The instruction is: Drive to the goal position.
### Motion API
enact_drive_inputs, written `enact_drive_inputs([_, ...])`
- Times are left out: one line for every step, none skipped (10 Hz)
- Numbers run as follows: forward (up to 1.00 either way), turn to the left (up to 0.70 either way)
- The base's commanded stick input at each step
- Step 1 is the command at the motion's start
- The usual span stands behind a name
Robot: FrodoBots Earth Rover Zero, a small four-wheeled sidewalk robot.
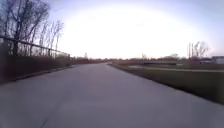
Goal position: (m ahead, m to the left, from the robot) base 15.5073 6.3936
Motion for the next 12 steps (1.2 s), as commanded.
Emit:
enact_drive_inputs([0.91, 0.01])
enact_drive_inputs([0.91, 0.01])
enact_drive_inputs([0.91, 0.01])
enact_drive_inputs([0.89, 0.01])
enact_drive_inputs([0.89, 0.01])
enact_drive_inputs([0.89, 0.01])
enact_drive_inputs([0.9, 0.01])
enact_drive_inputs([0.9, 0.01])
enact_drive_inputs([0.72, 0.01])
enact_drive_inputs([0.2, 0.01])
enact_drive_inputs([0.06, 0.01])
enact_drive_inputs([0.25, 0.01])
